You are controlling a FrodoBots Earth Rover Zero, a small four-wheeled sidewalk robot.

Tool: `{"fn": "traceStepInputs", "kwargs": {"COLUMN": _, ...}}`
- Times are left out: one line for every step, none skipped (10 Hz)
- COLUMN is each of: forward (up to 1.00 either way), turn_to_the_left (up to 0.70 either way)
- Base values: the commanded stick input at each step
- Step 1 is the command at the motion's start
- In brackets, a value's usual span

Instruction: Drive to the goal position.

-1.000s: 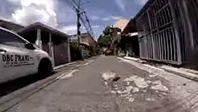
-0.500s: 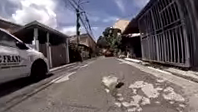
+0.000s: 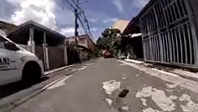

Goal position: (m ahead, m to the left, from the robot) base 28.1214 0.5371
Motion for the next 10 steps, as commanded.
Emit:
{"fn": "traceStepInputs", "kwargs": {"forward": 0.70, "turn_to_the_left": 0.00}}
{"fn": "traceStepInputs", "kwargs": {"forward": 0.70, "turn_to_the_left": 0.00}}
{"fn": "traceStepInputs", "kwargs": {"forward": 0.70, "turn_to_the_left": 0.00}}
{"fn": "traceStepInputs", "kwargs": {"forward": 0.70, "turn_to_the_left": 0.00}}
{"fn": "traceStepInputs", "kwargs": {"forward": 0.70, "turn_to_the_left": 0.00}}
{"fn": "traceStepInputs", "kwargs": {"forward": 0.70, "turn_to_the_left": 0.00}}
{"fn": "traceStepInputs", "kwargs": {"forward": 0.70, "turn_to_the_left": 0.00}}
{"fn": "traceStepInputs", "kwargs": {"forward": 0.70, "turn_to_the_left": 0.00}}
{"fn": "traceStepInputs", "kwargs": {"forward": 0.70, "turn_to_the_left": 0.00}}
{"fn": "traceStepInputs", "kwargs": {"forward": 0.70, "turn_to_the_left": 0.00}}
